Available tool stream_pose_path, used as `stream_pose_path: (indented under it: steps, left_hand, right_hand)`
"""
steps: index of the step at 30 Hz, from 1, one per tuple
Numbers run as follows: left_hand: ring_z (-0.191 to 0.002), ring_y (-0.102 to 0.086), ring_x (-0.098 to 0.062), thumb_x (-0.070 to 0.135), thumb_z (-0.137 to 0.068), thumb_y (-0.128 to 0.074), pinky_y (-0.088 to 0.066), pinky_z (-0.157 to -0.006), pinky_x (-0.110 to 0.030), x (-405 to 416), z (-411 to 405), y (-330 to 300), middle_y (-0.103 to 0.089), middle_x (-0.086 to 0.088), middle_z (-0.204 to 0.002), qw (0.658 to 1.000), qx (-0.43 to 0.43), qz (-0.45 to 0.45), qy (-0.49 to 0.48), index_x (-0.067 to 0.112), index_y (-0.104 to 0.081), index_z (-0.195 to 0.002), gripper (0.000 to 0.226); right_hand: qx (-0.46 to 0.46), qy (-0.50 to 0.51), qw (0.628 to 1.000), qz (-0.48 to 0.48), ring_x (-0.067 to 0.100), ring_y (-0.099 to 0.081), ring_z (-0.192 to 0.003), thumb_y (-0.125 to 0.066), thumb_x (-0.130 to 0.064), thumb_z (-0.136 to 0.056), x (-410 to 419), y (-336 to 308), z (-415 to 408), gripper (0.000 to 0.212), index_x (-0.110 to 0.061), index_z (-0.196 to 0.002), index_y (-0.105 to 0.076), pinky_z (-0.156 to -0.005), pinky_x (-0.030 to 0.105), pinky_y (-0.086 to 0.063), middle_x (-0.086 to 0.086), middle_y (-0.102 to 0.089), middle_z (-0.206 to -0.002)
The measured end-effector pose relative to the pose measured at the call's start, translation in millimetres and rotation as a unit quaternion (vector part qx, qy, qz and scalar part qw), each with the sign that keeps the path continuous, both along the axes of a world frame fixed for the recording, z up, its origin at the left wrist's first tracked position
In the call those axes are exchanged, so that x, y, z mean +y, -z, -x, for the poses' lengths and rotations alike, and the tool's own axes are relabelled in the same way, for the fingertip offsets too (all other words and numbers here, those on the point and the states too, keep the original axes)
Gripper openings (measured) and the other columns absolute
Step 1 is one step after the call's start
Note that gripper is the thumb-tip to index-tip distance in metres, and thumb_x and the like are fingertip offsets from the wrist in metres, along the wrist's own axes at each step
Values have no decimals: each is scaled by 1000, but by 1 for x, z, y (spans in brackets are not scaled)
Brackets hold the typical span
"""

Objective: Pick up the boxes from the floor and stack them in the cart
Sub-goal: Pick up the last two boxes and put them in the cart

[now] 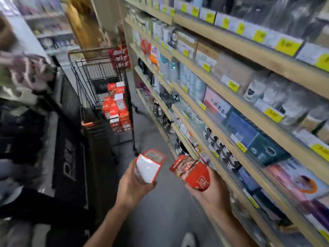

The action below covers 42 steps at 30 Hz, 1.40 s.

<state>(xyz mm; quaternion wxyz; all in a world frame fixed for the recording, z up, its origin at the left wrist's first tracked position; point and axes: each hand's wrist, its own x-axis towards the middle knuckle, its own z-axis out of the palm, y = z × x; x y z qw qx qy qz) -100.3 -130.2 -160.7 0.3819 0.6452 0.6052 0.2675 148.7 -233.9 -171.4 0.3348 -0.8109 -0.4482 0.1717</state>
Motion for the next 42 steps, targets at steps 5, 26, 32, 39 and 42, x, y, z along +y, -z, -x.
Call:
stream_pose_path:
  steps: [5,26,32,39,42]
  left_hand:
    - [-91,-65,5,31,-53,-90,-56,-63,-18,30,-10,-16,-67,17,-108,998,1,-12,-69,45,-44,-132,93]
    - [-102,-61,2,45,-49,-82,-57,-80,-29,261,116,19,-64,23,-110,973,-34,12,-229,59,-35,-129,94]
    - [-100,-58,-4,43,-54,-86,-57,-83,-33,349,155,22,-59,21,-110,974,-14,10,-224,45,-37,-139,98]
    - [-95,-64,3,49,-51,-90,-58,-77,-31,456,169,37,-66,21,-103,975,11,13,-222,57,-41,-122,86]
    - [-93,-63,4,55,-51,-90,-58,-76,-31,505,171,34,-65,22,-103,971,20,17,-238,60,-37,-119,86]
  right_hand:
    - [-1,-75,997,-22,18,-61,-93,-75,-74,-50,76,-1,-15,99,-28,-136,-52,-74,29,-49,-1,-66,-115]
    - [-16,-213,976,36,16,-64,-98,-70,-83,-47,386,23,102,108,-29,-139,-50,-80,33,-56,-2,-66,-120]
    - [-5,-197,980,40,15,-64,-99,-77,-79,-48,466,21,137,104,-31,-137,-51,-81,34,-57,-5,-65,-119]
    - [4,-200,979,31,16,-66,-90,-78,-74,-49,578,27,154,96,-28,-131,-57,-73,27,-52,-5,-70,-110]
    - [19,-205,978,30,13,-66,-90,-76,-78,-50,633,30,160,95,-32,-131,-55,-71,27,-54,-7,-69,-111]
